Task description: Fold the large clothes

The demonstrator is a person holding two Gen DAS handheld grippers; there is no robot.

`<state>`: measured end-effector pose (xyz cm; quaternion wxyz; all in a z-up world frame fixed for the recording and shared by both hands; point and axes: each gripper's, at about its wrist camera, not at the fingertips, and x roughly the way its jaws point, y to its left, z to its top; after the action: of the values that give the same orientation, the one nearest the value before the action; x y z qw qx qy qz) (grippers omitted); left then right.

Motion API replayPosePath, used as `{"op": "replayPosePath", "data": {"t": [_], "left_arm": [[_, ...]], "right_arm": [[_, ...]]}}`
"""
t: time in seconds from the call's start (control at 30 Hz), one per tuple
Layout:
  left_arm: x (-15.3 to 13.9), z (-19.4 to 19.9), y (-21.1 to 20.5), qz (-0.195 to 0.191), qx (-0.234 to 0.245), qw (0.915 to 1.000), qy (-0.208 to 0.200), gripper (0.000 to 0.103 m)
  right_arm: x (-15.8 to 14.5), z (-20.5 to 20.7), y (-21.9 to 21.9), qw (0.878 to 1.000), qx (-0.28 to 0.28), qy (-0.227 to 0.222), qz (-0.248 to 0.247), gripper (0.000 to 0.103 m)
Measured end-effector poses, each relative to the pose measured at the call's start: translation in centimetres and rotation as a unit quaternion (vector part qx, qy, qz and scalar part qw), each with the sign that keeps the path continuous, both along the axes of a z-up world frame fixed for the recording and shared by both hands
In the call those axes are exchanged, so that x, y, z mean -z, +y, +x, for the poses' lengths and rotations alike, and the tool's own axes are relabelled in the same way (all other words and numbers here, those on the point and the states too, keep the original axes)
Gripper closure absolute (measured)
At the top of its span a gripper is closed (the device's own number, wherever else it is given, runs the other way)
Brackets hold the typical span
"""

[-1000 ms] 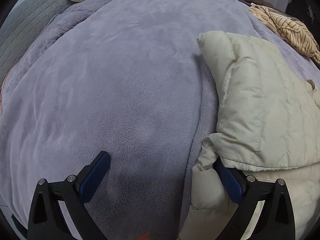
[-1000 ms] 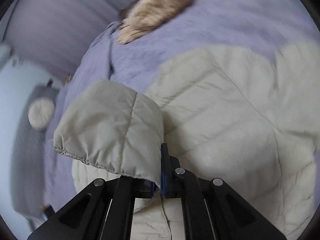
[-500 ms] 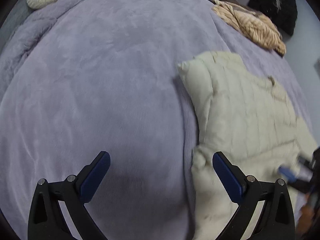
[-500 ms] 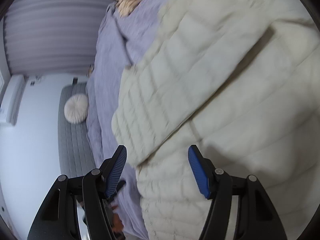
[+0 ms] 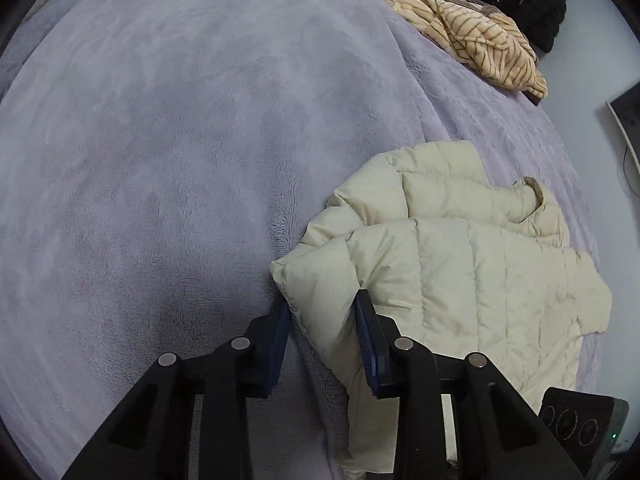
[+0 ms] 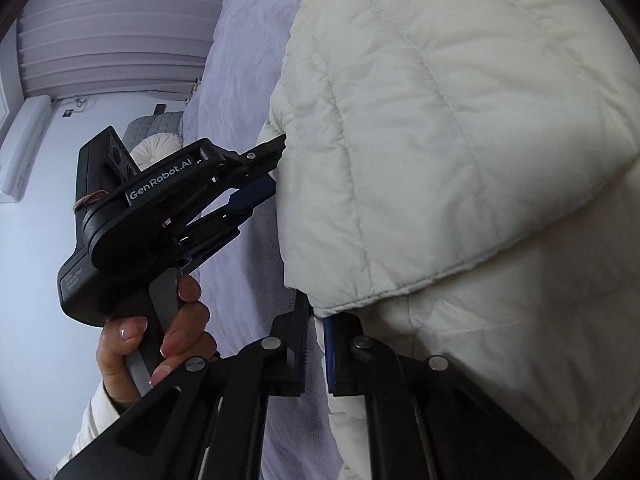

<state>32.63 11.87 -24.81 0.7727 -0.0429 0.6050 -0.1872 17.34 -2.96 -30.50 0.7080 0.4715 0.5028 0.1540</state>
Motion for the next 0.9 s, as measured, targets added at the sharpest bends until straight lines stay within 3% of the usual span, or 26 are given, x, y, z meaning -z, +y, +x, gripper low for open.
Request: {"op": "replayPosePath", "data": {"t": [0.23, 0.33, 0.53, 0.63, 0.67, 0.73, 0.77, 0.8, 0.83, 0.87, 0.9], "left_arm": [[0.7, -0.4, 1.1, 0.023, -0.014, 0.9996, -0.011, 0.069], [-0.6, -1.1, 1.9, 0.028, -0.025, 0.9989, -0.028, 0.068], [-4.9, -3.3, 2.4, 0.046, -0.018, 0.9957, -0.079, 0.068], [-6.1, -3.5, 1.3, 0.058, -0.007, 0.9927, -0.105, 0.068], [-6.1, -3.2, 0.8, 0.058, -0.005, 0.9923, -0.109, 0.068], [-5.7, -2.4, -0.2, 0.053, -0.018, 0.9928, -0.106, 0.068], [-5.3, -1.9, -0.6, 0.045, -0.028, 0.9936, -0.1, 0.068], [-4.9, -1.6, -1.0, 0.039, -0.036, 0.9941, -0.094, 0.068], [-4.5, -1.4, -1.6, 0.035, -0.043, 0.9944, -0.09, 0.068], [-4.1, -1.4, -2.0, 0.034, -0.046, 0.9946, -0.087, 0.068], [-3.6, -1.8, -2.4, 0.035, -0.046, 0.9947, -0.085, 0.068]], "right_arm": [[1.9, 0.3, 2.6, 0.999, -0.033, 0.012, 0.004, 0.099], [1.6, 0.8, 3.4, 0.998, -0.063, 0.013, -0.017, 0.099], [-3.0, -1.0, -0.1, 0.988, -0.137, 0.018, -0.067, 0.097], [-5.9, -1.5, -4.5, 0.985, -0.133, 0.006, -0.109, 0.094], [-6.7, -1.6, -6.2, 0.983, -0.125, -0.002, -0.135, 0.088], [-8.7, -1.3, -10.2, 0.974, -0.098, -0.019, -0.204, 0.06], [-9.4, -0.8, -12.2, 0.968, -0.075, -0.025, -0.237, 0.038], [-10.1, -0.4, -14.0, 0.963, -0.052, -0.029, -0.261, 0.037], [-10.6, 0.1, -15.9, 0.96, -0.034, -0.028, -0.277, 0.039], [-10.7, 1.0, -17.7, 0.956, -0.017, -0.024, -0.291, 0.049], [-10.6, 1.9, -18.9, 0.952, -0.003, -0.02, -0.305, 0.068]]}}
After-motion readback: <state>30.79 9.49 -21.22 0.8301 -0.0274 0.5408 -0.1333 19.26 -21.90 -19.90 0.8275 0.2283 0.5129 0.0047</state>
